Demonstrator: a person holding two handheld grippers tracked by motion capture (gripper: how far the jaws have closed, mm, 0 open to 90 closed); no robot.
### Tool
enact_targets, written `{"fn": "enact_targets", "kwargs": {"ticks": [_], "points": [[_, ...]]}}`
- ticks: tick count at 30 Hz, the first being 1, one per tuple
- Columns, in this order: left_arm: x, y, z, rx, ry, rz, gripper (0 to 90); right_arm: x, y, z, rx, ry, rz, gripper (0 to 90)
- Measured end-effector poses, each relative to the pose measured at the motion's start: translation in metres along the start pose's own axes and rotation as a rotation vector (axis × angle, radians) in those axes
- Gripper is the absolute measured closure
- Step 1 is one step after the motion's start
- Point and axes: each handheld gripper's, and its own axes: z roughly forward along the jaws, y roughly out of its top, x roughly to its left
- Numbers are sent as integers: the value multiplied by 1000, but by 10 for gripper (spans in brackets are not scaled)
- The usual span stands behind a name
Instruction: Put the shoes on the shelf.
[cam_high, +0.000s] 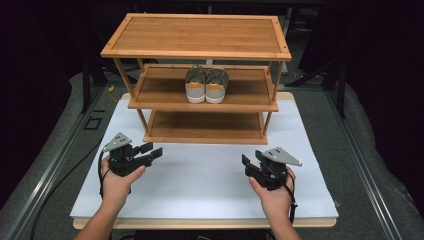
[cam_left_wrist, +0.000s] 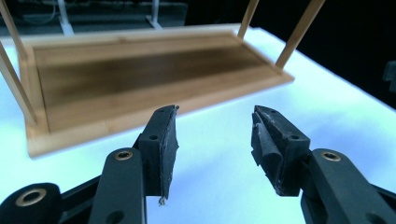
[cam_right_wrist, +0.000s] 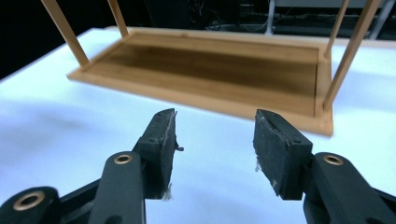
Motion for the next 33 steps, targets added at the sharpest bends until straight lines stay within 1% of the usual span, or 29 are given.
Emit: {"fn": "enact_targets", "kwargs": {"ticks": [3, 4, 7, 9, 11, 14, 15, 16, 17, 18, 19, 20, 22, 25, 28, 30, 32, 33], "points": [[3, -15, 3, 19, 13, -3, 502, 0, -13, 1, 3, -21, -11, 485], [4, -20, 3, 17, 17, -2, 501, -1, -17, 1, 8, -25, -16, 484], [6, -30, 4, 43, 20, -2, 497, -2, -25, 2, 22, -25, -16, 483], [6, -35, 4, 54, 23, 14, 497, -3, -31, 1, 20, -26, -23, 481], [6, -40, 4, 59, 36, 36, 494, -5, -37, 2, 20, -25, -26, 480], [9, -46, 6, 66, 53, 45, 489, -8, -45, 4, 38, -24, -17, 479], [9, -47, 7, 67, 58, 51, 488, -9, -47, 5, 47, -42, -15, 479], [10, -49, 9, 74, 61, 65, 488, -11, -49, 7, 40, -19, -15, 479], [10, -51, 11, 83, 60, 64, 488, -11, -50, 8, 54, -48, -22, 479], [10, -53, 13, 90, 55, 58, 488, -12, -51, 9, 52, -36, -22, 479], [11, -56, 15, 95, 49, 56, 489, -13, -53, 11, 50, -36, -23, 479], [11, -57, 18, 106, 45, 48, 489, -13, -55, 13, 62, -43, -19, 479], [10, -61, 22, 126, 39, 48, 489, -14, -58, 17, 69, -27, -10, 478], [5, -64, 27, 150, 39, 63, 481, -13, -62, 22, 94, -14, 3, 477], [-1, -68, 32, 173, 21, 73, 479, -9, -64, 26, 108, 16, -9, 472], [-5, -70, 35, 185, 8, 77, 477, -6, -66, 29, 121, 9, -24, 472], [-8, -71, 37, 191, -6, 80, 477, -4, -67, 31, 135, 21, -26, 472], [-11, -72, 39, 199, -9, 89, 477, -3, -67, 32, 139, 26, -30, 472]]}}
